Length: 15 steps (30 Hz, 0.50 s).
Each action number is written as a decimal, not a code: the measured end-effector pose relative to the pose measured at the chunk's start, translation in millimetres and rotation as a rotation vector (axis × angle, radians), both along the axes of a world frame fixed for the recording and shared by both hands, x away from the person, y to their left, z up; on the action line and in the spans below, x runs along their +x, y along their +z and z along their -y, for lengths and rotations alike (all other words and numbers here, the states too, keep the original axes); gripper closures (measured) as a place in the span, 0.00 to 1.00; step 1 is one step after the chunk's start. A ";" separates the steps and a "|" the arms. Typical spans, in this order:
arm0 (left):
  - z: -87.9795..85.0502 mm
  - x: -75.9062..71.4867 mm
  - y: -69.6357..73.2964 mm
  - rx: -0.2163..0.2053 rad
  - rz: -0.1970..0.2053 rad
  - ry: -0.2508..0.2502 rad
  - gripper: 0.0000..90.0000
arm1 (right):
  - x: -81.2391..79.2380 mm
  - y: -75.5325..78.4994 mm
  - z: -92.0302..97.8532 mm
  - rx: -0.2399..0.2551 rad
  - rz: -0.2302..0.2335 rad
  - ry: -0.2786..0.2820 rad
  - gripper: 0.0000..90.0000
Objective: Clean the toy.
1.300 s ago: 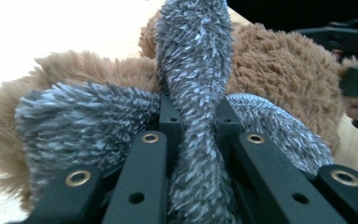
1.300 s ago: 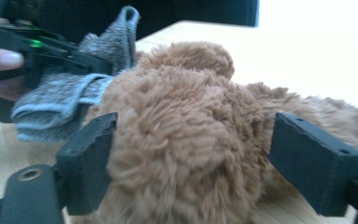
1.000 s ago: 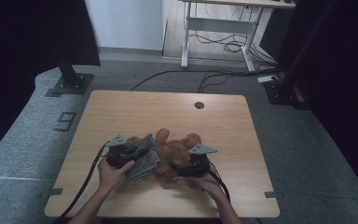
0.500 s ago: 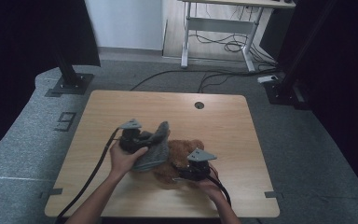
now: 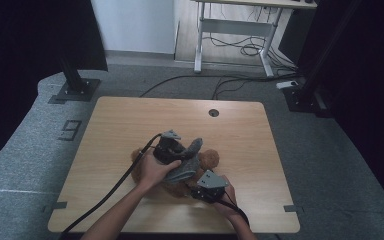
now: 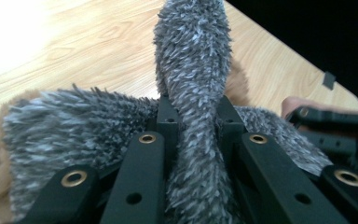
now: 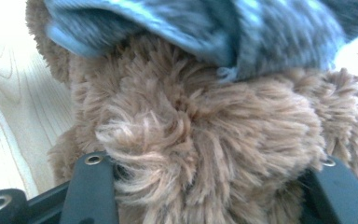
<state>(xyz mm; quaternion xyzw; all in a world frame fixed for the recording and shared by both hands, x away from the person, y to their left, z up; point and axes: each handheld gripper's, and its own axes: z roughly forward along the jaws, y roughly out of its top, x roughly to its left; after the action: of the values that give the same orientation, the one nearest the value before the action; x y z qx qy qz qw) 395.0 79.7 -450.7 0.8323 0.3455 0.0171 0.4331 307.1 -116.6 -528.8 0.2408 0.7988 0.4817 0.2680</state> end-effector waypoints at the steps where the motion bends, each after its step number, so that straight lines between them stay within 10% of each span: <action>1: -6.2 -0.9 -0.1 0.005 0.002 0.010 0.86 | 0.0 -0.2 0.6 0.002 -0.004 0.000 0.49; 15: -98.6 -19.1 -7.5 -0.120 -0.004 0.112 0.86 | 0.6 -1.4 4.2 0.024 -0.013 0.007 0.49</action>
<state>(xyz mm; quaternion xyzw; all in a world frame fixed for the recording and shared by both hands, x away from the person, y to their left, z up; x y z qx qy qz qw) 375.9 178.4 -458.2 0.7844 0.3927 0.0191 0.4797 307.7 -120.8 -530.3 0.2443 0.7956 0.4906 0.2581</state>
